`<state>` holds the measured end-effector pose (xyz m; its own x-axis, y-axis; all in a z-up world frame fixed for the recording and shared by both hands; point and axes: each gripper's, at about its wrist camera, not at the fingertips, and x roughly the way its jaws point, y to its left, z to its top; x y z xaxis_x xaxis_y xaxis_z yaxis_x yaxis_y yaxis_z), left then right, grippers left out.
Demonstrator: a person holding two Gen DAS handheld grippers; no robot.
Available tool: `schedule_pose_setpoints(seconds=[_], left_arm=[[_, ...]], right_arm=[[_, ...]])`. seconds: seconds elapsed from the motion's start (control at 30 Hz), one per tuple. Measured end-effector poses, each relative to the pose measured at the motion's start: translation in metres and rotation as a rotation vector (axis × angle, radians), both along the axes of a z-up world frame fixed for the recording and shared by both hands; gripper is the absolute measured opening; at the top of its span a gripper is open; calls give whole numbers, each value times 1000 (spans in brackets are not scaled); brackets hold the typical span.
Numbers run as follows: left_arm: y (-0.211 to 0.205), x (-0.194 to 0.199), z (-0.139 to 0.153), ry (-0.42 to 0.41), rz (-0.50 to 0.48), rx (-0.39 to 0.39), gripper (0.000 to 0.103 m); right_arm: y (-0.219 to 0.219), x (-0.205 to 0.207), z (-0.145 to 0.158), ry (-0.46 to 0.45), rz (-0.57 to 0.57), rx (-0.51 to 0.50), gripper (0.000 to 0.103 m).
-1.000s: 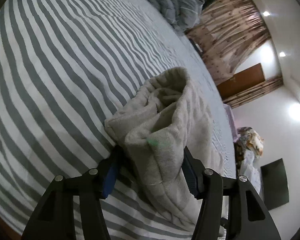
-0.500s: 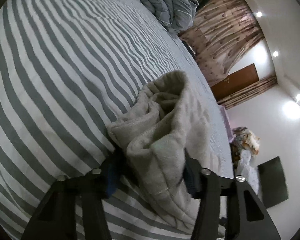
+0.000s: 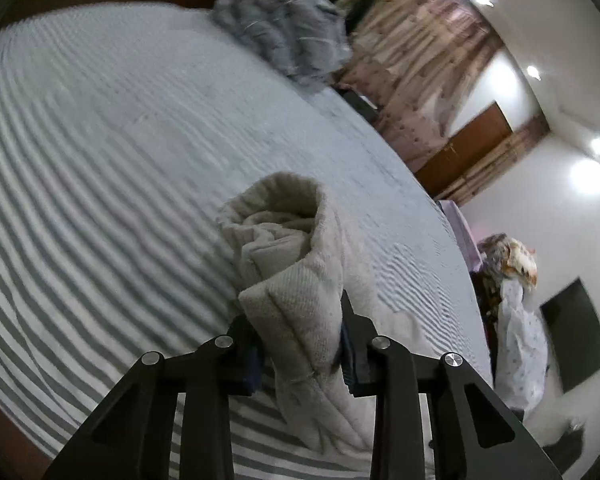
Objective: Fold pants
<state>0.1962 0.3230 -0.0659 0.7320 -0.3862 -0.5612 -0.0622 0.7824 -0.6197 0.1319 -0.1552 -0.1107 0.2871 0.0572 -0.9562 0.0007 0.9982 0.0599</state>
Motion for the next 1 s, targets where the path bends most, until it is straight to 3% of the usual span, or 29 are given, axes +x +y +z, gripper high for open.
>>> schedule_pose_setpoints(seconds=[0.2,0.37,0.5,0.73,0.87,1.0], left_arm=[[-61,-9,63,-113,-106,134,31],[-151,-28,111,-239,-277,338,31],[-227,-42,123,-285,-416,424,31],[-371,-68,95,-278,-629,513,31],[-450,-85,48,-252,-721,610,31],[-483,-100,5,-246,-755,716,32]], right_arm=[[-13,-7,7,-24,-31,92,66],[-38,-20,12,-50,-76,172,66],[-75,-35,26,-100,-140,232,65],[-148,-67,46,-187,-253,303,65],[-184,-85,40,-197,-318,333,66],[-203,-99,27,-184,-370,373,66]])
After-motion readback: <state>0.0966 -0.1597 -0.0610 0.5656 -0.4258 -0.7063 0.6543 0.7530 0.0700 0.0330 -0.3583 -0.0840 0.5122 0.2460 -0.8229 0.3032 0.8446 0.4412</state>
